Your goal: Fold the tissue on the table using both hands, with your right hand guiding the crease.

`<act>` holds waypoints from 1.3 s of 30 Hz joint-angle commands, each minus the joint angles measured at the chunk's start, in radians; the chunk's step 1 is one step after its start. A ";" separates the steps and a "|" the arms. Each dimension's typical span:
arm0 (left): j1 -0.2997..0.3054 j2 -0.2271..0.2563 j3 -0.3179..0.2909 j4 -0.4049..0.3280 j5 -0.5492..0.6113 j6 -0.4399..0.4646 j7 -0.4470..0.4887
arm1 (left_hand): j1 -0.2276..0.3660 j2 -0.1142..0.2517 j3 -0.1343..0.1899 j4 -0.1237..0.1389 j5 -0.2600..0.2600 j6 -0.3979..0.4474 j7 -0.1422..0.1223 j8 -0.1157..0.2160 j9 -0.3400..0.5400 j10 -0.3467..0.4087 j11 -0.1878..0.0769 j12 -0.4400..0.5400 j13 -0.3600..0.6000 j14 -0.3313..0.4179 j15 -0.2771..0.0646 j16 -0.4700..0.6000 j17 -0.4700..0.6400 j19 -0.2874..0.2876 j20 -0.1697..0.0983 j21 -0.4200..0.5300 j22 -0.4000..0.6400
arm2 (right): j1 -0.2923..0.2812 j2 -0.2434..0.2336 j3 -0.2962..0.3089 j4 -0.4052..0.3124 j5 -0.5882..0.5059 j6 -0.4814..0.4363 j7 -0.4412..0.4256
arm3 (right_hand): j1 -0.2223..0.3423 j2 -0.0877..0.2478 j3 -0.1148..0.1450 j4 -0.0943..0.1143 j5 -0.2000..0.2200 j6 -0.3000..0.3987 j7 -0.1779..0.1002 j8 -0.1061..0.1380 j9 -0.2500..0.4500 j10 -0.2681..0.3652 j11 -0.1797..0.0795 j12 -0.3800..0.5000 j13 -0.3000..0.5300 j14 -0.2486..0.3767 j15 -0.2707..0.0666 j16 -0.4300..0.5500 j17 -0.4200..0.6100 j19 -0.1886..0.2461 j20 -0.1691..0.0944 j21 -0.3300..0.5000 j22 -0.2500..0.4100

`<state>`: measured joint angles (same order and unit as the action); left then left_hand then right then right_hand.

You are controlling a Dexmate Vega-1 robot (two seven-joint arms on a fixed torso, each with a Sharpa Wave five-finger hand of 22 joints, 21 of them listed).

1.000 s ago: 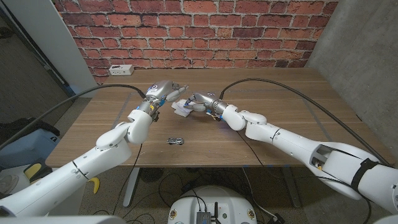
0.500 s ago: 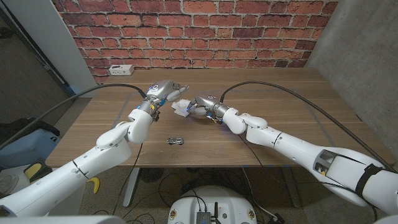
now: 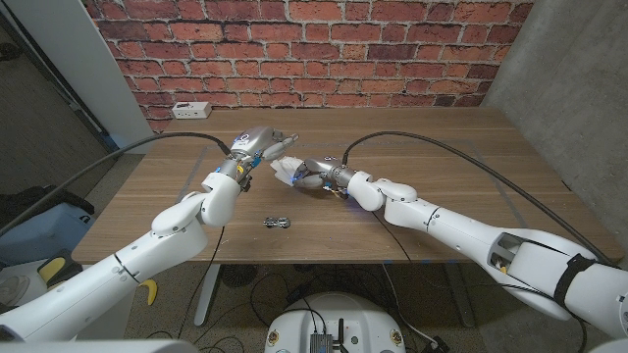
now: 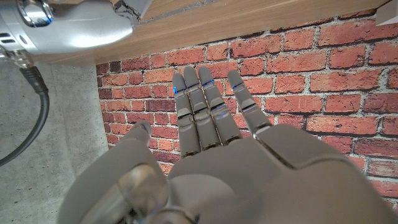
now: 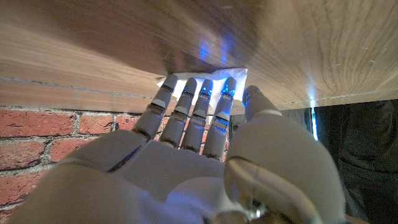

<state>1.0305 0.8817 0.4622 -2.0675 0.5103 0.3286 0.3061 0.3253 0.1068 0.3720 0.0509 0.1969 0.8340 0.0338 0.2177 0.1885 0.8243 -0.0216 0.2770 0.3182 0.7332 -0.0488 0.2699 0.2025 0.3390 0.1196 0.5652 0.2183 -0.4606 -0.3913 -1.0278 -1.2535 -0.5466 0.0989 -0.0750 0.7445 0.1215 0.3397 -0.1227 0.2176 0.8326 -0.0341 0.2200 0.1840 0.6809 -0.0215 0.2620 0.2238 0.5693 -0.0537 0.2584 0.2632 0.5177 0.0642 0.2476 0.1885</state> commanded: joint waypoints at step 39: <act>-0.021 -0.027 -0.005 0.061 -0.063 -0.041 0.013 | -0.011 0.005 0.014 -0.009 0.007 -0.017 0.035 -0.011 0.004 -0.009 0.027 -0.012 0.008 -0.002 0.011 -0.010 0.006 0.003 0.001 -0.002 -0.004 | -0.091 -0.057 0.142 -0.122 0.054 -0.041 -0.219 | -0.029 -0.013 0.024 -0.008 -0.010 -0.047 0.003 -0.022 0.006 -0.062 0.021 -0.034 -0.002 -0.044 -0.074 -0.029 0.007 -0.011 0.013 -0.007 0.004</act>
<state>1.0128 0.8676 0.4653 -2.0349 0.4862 0.3081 0.3087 0.3160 0.1084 0.3802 0.0428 0.1969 0.8214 0.0647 0.2106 0.1884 0.8227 0.0058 0.2661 0.3227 0.7307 -0.0462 0.2622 0.2073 0.3427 0.1159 0.5652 0.2138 -0.5103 -0.4294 -0.9470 -1.3332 -0.5356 0.0785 -0.2357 0.7222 0.1091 0.3563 -0.1310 0.2096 0.7814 -0.0382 0.1996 0.1888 0.6158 -0.0069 0.2323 0.2231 0.5282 -0.0483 0.2322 0.2673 0.5137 0.0756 0.2438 0.1906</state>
